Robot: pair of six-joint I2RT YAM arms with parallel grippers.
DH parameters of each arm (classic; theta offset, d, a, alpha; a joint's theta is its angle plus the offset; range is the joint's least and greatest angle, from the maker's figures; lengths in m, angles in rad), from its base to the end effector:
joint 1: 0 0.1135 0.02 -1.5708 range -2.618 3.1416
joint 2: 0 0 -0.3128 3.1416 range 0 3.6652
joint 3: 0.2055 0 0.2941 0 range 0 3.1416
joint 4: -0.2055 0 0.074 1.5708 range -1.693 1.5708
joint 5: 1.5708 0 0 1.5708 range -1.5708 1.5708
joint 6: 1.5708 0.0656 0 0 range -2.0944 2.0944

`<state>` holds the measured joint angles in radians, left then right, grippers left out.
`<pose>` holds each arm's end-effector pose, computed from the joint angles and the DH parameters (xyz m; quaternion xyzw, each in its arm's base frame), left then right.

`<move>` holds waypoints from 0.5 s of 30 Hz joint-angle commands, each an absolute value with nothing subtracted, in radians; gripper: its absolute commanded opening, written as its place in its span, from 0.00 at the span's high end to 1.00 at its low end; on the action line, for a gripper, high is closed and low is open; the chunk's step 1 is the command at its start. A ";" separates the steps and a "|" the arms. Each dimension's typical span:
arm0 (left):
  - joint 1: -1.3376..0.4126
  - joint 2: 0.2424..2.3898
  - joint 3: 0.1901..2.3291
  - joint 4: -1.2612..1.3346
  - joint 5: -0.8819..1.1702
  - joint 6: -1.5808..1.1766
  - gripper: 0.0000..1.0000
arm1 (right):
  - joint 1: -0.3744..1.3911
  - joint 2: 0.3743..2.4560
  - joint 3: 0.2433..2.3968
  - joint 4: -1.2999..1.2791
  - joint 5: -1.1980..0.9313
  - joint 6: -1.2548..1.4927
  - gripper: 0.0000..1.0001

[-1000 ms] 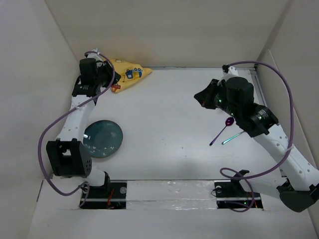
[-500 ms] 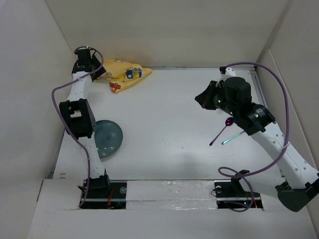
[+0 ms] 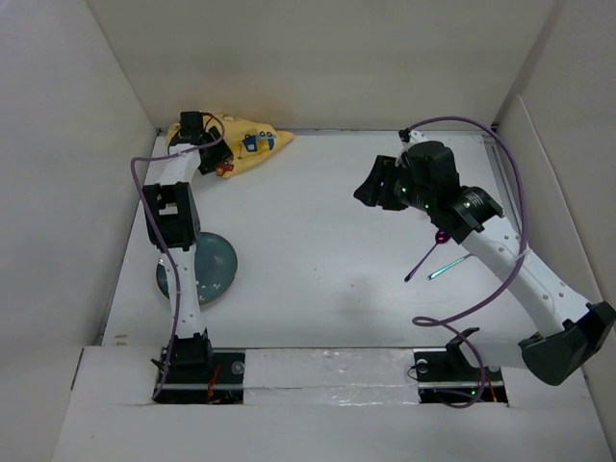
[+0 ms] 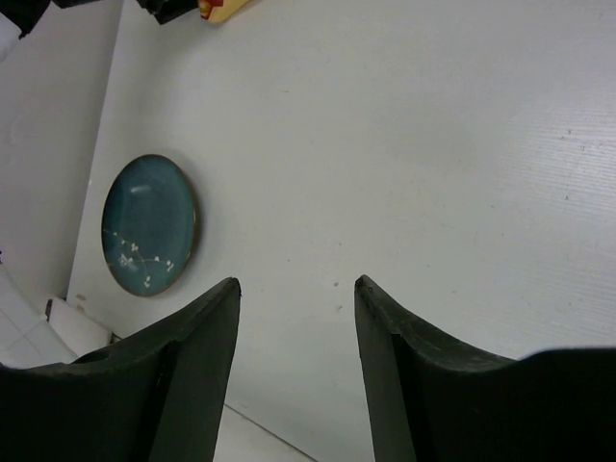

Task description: Set the dinner table for one person

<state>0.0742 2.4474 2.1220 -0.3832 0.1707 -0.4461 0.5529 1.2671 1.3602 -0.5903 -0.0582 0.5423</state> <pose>0.6567 0.0376 0.1882 -0.1984 0.8839 -0.1531 0.3949 0.2790 0.1766 0.4320 -0.0194 0.8589 0.2875 0.4234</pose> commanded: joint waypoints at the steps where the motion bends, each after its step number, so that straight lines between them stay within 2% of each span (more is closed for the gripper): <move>1: 0.065 2.488 2.158 -0.379 0.192 -0.466 0.42 | 0.577 1.259 1.397 -0.529 -0.072 0.558 0.43; 2: 0.064 2.491 2.158 -0.379 0.190 -0.468 0.46 | 0.577 1.262 1.399 -0.528 -0.071 0.563 0.43; 3: 0.064 2.491 2.146 -0.376 0.184 -0.469 0.54 | 0.586 1.270 1.402 -0.528 -0.069 0.564 0.43; 4: 0.055 2.485 2.135 -0.358 0.183 -0.472 0.72 | 0.586 1.275 1.407 -0.528 -0.068 0.566 0.43; 6: 0.055 2.449 2.096 -0.335 0.208 -0.480 0.93 | 0.597 1.287 1.414 -0.529 -0.060 0.568 0.43; 7: 0.055 2.433 2.089 -0.324 0.216 -0.480 1.00 | 0.597 1.290 1.416 -0.528 -0.057 0.568 0.43; 12: -0.009 2.254 2.094 -0.311 0.294 -0.469 1.00 | 0.606 1.313 1.408 -0.491 -0.057 0.569 0.42; 14: -0.073 2.195 2.109 -0.325 0.314 -0.460 1.00 | 0.606 1.325 1.416 -0.473 -0.055 0.563 0.37; 15: -0.098 2.134 2.124 -0.327 0.330 -0.457 1.00 | 0.606 1.333 1.420 -0.466 -0.054 0.560 0.30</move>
<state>0.0013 2.3955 2.0869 -0.3565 0.2455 -0.4759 0.5972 1.3247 1.3689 -0.5434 -0.0597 0.5690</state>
